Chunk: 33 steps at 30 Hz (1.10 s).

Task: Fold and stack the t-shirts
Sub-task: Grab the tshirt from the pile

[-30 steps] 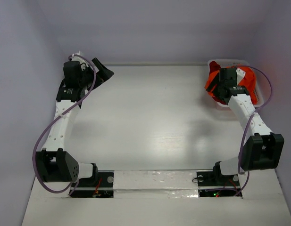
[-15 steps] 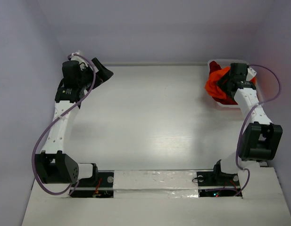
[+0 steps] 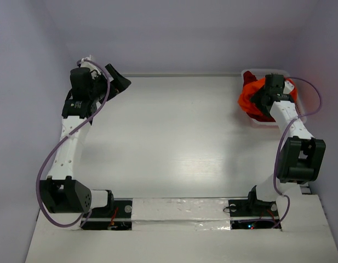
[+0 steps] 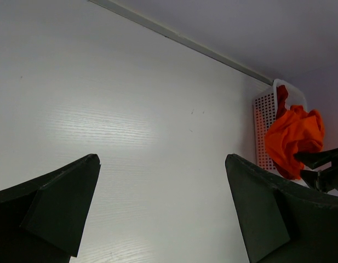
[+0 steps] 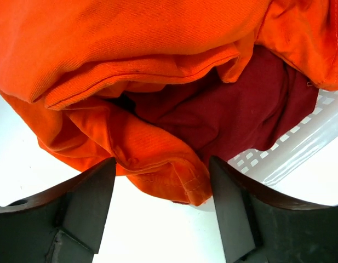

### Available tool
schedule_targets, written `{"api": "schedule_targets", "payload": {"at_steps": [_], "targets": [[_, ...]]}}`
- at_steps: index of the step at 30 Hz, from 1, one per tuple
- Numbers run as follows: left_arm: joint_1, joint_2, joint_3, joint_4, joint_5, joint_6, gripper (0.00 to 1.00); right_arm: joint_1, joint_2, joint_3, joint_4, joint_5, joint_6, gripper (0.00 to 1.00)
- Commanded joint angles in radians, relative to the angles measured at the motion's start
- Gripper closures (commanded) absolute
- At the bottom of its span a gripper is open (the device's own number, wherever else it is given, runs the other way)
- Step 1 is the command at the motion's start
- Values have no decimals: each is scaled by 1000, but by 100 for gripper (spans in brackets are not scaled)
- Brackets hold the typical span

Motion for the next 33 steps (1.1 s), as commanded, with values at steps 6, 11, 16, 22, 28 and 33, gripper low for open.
{"api": "schedule_targets", "payload": {"at_steps": [6,11,16,22,28,33], "targets": [[1,5,40,12,11,17,1,-6,-14,27,33,8,17,35],[1,14,56,4,7,20,1,-6,-16,18,33,-13,27,36],[1,28,78,-1,4,20,1,-6,-36,-15,39,-46,31,37],[1,46,113,-13,-3,18,1,-6,-88,-82,53,-46,24,38],[1,51,132,-21,-3,17,1,-6,-139,-133,62,-23,28,41],[1,51,121,-19,0,17,1,-6,-155,-136,64,-7,28,43]]}}
